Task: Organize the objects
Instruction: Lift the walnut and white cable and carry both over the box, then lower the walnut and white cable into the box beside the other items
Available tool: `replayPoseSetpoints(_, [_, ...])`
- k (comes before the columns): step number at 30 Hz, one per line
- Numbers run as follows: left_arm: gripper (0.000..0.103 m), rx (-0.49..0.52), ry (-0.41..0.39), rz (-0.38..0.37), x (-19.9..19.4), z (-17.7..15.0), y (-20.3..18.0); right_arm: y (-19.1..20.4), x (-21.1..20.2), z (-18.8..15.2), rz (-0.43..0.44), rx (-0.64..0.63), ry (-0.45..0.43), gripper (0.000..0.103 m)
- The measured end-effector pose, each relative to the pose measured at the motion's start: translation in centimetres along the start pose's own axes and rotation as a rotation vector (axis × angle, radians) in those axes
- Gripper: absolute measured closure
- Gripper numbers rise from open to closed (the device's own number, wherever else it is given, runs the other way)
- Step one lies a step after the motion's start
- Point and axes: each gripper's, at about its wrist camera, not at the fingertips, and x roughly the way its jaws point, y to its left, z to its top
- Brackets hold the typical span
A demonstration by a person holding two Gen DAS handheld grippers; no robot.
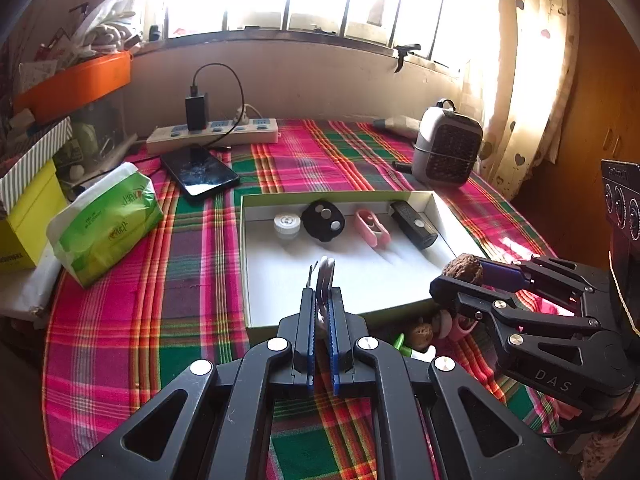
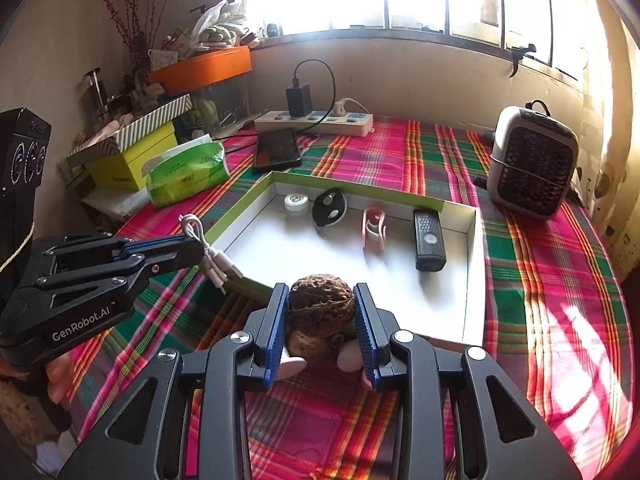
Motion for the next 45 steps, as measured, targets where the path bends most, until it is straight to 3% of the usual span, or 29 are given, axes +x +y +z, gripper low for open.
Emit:
replayPoseSetpoints(10, [0.100, -0.020, 0.050, 0.005, 3.0, 1.3, 1.2, -1.0, 3.1, 1.9, 0.012, 0.025, 0.038, 0.069])
replayPoseSetpoints(16, [0.100, -0.036, 0.045, 0.000, 2.6, 1.1, 2.2, -1.3, 3.3, 1.9, 0.014, 0.030, 0.037, 0.069])
replayPoseSetpoints(23, [0.096, -0.049, 0.060, -0.013, 1.0, -0.5, 2.8, -1.4, 2.7, 1.4, 0.023, 0.038, 0.026, 0.069])
replayPoseSetpoints(30, [0.080, -0.043, 0.133, -0.026, 1.0, -3.2, 2.2, -0.8, 1.7, 1.0, 0.033, 0.032, 0.014, 0.069])
replayPoseSetpoints(39, [0.079, -0.043, 0.211, 0.009, 1.7, -5.7, 1.6, -0.4, 1.1, 0.5, 0.041, 0.029, 0.008, 0.069])
replayPoseSetpoints(45, [0.080, -0.022, 0.200, 0.031, 1.9, -6.0, 1.3, -0.3, 1.1, 0.4, 0.043, 0.027, 0.008, 0.069])
